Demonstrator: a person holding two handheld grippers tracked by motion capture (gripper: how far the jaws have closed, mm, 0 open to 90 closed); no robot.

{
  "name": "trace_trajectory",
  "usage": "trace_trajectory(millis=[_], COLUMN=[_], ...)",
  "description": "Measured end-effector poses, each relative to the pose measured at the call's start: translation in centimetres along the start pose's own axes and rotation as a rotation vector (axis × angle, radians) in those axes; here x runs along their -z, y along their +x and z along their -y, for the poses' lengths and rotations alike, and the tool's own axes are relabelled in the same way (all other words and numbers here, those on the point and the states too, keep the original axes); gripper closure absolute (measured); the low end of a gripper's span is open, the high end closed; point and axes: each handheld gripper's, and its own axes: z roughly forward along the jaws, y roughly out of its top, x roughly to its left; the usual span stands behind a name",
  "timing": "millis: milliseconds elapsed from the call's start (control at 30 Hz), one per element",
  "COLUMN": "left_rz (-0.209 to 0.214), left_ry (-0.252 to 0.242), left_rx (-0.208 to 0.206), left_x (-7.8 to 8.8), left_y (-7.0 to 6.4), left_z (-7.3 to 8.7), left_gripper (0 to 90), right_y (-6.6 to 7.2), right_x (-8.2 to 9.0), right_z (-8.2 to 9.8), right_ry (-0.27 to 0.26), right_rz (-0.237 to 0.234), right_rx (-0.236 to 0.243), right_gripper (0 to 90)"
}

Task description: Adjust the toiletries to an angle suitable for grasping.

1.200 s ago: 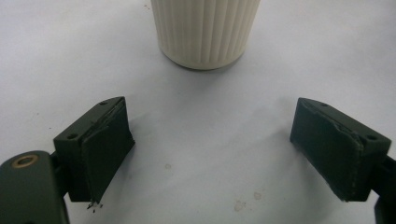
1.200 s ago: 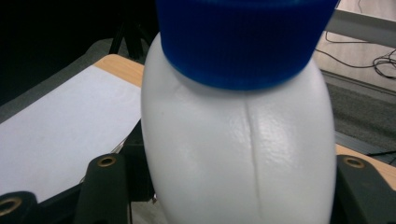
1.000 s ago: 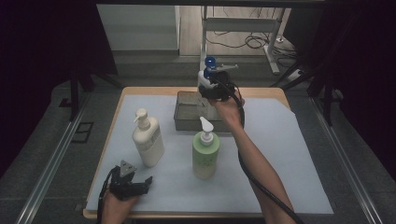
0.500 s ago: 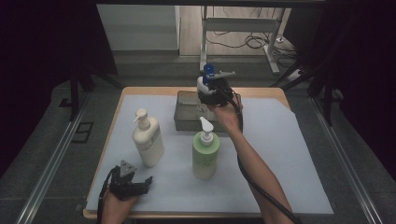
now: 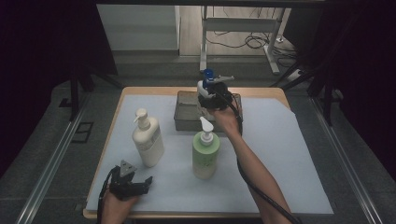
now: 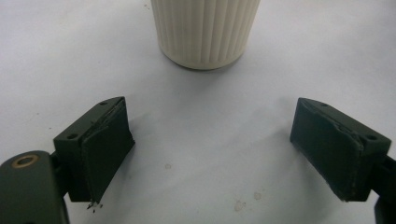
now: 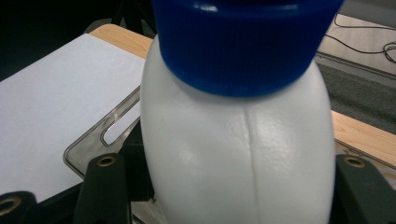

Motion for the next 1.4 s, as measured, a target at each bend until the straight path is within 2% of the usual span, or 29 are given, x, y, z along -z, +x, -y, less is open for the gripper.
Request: trace_trajectory(millis=[200,467,633,800,1033,1267,1400], left_rz=[0.0,-0.001,-0.001,-0.001,0.0,-0.001,-0.002], left_ry=[0.0,0.0,0.002,0.0,0.0,0.0,-0.001], left_rx=[-0.001,-0.001,-0.003,-0.002,-0.002,-0.001,-0.002], left_x=[0.0,0.0,0.0,0.0,0.0,0.0,0.0], left_y=[0.0,0.0,0.0,0.0,0.0,0.0,0.0], left_z=[0.0,0.0,0.0,0.0,0.0,0.0,0.0], left_gripper=[11.9,11.9,11.9,11.9,11.9,11.9,11.9], right_y=[-0.5,-0.7,-0.9,-1.4,-1.8,-2.2,-2.4], right_x=[0.1,-0.1,0.1,0.8,1.8,2.7,3.1], right_z=[0.3,0.4,1.0,1.6,2.4,3.5,4.0], right_ry=[-0.009,0.021,0.014,0.001,-0.01,-0.006,0.018], right_rz=[-0.012,-0.034,-0.027,-0.038,-0.058,-0.089,-0.12], right_rx=[-0.025,0.013,0.022,0.014,0.028,0.024,0.023], right_gripper=[39.1,33.9,31.3,30.7,31.4,33.9,31.9])
